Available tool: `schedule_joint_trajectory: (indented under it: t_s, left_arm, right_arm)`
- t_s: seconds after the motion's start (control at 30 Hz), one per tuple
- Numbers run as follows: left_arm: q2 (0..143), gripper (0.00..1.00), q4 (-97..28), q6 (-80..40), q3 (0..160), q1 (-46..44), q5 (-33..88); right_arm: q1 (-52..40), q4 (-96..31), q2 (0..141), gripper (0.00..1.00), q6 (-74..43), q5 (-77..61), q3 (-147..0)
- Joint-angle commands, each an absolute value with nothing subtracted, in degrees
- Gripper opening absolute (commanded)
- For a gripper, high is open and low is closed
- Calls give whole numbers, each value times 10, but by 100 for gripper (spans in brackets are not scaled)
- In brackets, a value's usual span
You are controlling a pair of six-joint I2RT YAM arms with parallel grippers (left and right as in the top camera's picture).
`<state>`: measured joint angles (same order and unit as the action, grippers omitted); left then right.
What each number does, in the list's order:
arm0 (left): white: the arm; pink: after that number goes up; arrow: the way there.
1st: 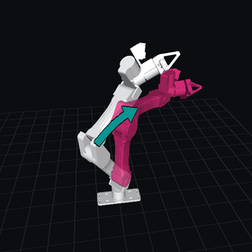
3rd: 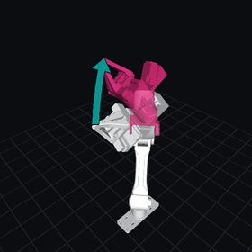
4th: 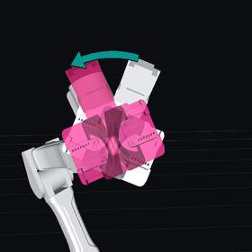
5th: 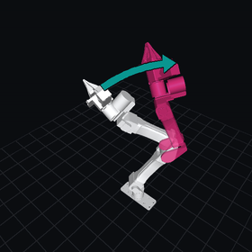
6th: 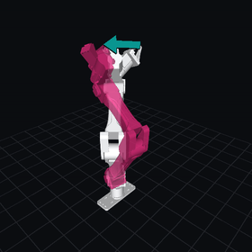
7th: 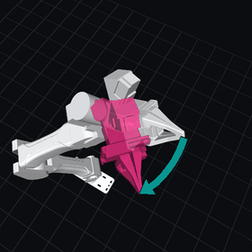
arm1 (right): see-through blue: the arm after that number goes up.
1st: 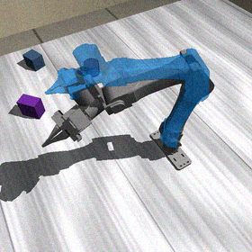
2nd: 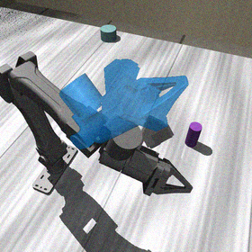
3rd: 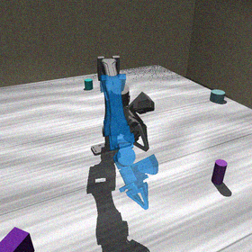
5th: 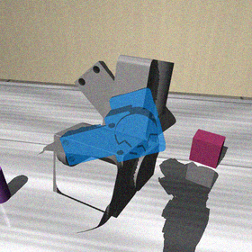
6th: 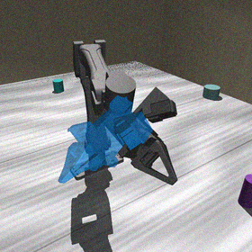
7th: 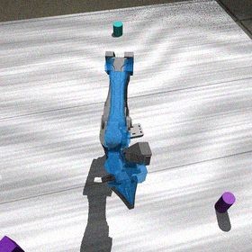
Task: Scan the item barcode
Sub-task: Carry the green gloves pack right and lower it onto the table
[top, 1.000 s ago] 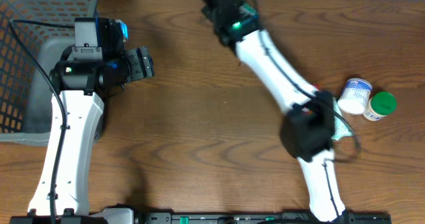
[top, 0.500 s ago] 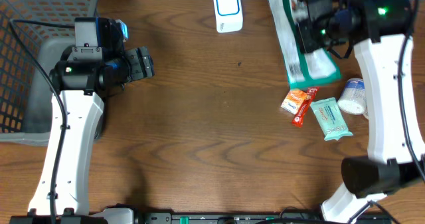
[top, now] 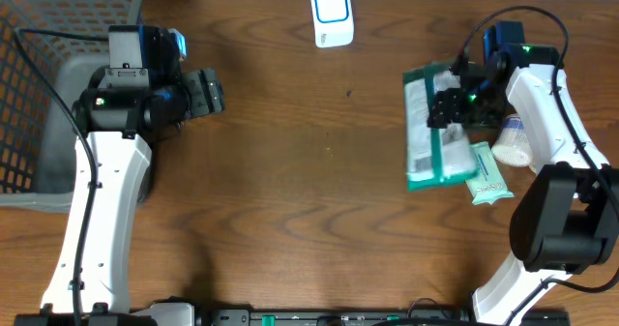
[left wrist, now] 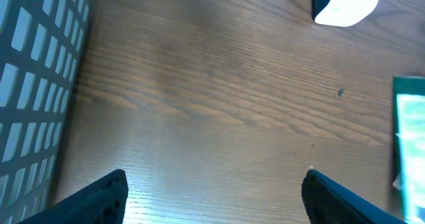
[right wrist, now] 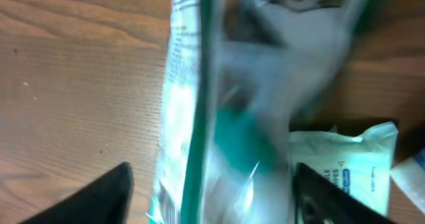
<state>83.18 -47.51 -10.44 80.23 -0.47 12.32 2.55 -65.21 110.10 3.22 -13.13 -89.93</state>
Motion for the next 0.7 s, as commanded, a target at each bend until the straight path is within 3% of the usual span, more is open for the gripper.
schedule_joint_trajectory:
  t_s: [0.0,0.17,0.37,0.67]
  left_arm:
    - [832,84,-475,-99,801,-3,124]
    - [832,84,-475,-99,801,-3,124]
    - [832,84,-475,-99,801,-3,124]
    - [832,84,-475,-99,801,-3,124]
  right_arm:
    - [27,-652,1089,99,38,-136,-898]
    - [28,-660,1087,99,39,-92,-916]
    - [29,-730,1081,99,37,-143,-1007]
    - [28,-726,1081,99,37,-142,-1006]
